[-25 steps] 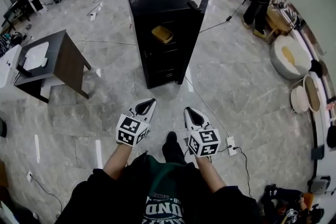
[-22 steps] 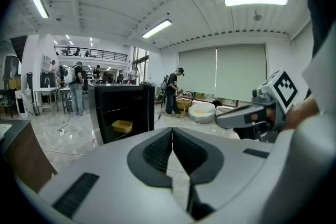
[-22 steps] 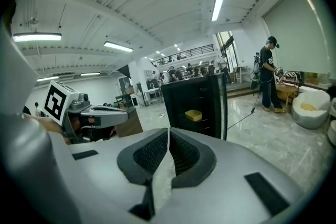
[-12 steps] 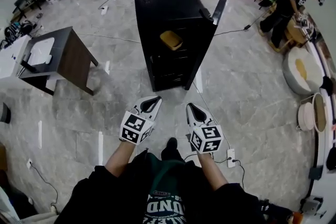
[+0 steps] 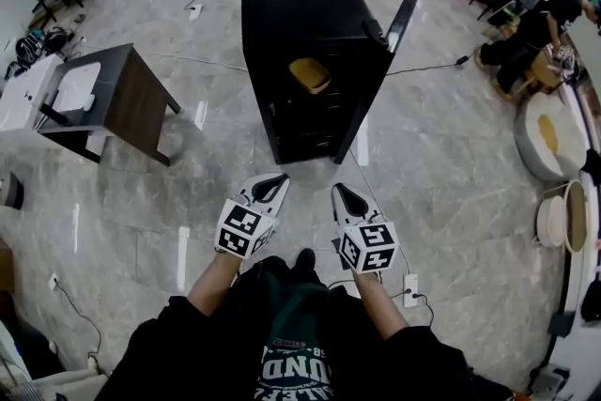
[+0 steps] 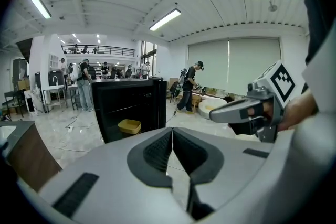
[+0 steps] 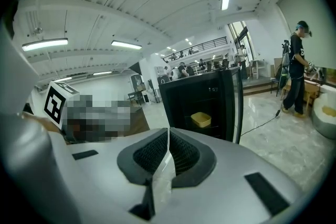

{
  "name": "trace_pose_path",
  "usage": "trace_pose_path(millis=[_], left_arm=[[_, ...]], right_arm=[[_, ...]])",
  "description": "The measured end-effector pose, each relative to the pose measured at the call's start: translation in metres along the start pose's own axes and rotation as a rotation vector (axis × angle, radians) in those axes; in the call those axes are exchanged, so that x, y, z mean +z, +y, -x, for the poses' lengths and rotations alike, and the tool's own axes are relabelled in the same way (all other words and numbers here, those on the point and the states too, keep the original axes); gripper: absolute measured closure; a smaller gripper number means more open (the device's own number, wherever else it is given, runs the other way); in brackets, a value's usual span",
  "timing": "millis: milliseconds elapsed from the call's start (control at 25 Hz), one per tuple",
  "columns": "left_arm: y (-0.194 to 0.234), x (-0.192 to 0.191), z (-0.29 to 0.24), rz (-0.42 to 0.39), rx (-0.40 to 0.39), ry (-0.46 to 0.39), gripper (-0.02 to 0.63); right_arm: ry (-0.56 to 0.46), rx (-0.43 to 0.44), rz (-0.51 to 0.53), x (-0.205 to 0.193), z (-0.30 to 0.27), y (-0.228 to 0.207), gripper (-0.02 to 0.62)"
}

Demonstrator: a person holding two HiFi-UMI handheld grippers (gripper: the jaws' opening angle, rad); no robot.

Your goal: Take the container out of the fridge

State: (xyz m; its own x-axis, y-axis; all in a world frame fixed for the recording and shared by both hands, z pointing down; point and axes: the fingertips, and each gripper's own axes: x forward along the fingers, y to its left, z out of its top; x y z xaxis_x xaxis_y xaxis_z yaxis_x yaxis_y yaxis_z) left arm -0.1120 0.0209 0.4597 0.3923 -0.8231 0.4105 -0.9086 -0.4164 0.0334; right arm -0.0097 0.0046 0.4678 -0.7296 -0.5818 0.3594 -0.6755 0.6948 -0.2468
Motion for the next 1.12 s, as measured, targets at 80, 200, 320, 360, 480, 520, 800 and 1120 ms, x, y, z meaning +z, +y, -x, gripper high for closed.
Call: trace_pose_path(millis=[80, 200, 320, 360, 480, 520, 800, 1120], left_arm=[[0.002, 0.003, -0.004, 0.001, 0.001, 0.0, 0.592], [0.005, 0.007, -0.011, -0.003, 0.0, 0.001, 0.592], [0.011, 0.011, -0.02, -0.005, -0.009, 0.0, 0.592], [0.014, 0.013, -0.023, -0.007, -0.013, -0.001, 0.592], [0.024, 0.021, -0.035, -0.012, -0.025, -0.009, 0.592], [0.028, 0.023, -0.039, -0.014, -0.03, -0.012, 0.592], [0.065, 0.036, -0.068, -0.026, -0.07, -0.016, 0.592], [0.106, 0.045, -0.104, -0.059, -0.146, -0.016, 0.592]], right_arm=[[0.002, 0.0, -0.003, 0.002, -0.002, -0.004, 0.56], [0.001, -0.002, -0.008, 0.005, -0.006, -0.009, 0.56], [0.0, -0.007, -0.007, 0.008, -0.013, -0.013, 0.56], [-0.002, -0.01, -0.007, 0.011, -0.016, -0.015, 0.56], [-0.009, -0.026, -0.008, 0.02, -0.027, -0.024, 0.56], [-0.011, -0.033, -0.009, 0.024, -0.031, -0.028, 0.559], [-0.023, -0.076, -0.013, 0.049, -0.07, -0.043, 0.56], [-0.039, -0.14, -0.022, 0.072, -0.118, -0.055, 0.56]])
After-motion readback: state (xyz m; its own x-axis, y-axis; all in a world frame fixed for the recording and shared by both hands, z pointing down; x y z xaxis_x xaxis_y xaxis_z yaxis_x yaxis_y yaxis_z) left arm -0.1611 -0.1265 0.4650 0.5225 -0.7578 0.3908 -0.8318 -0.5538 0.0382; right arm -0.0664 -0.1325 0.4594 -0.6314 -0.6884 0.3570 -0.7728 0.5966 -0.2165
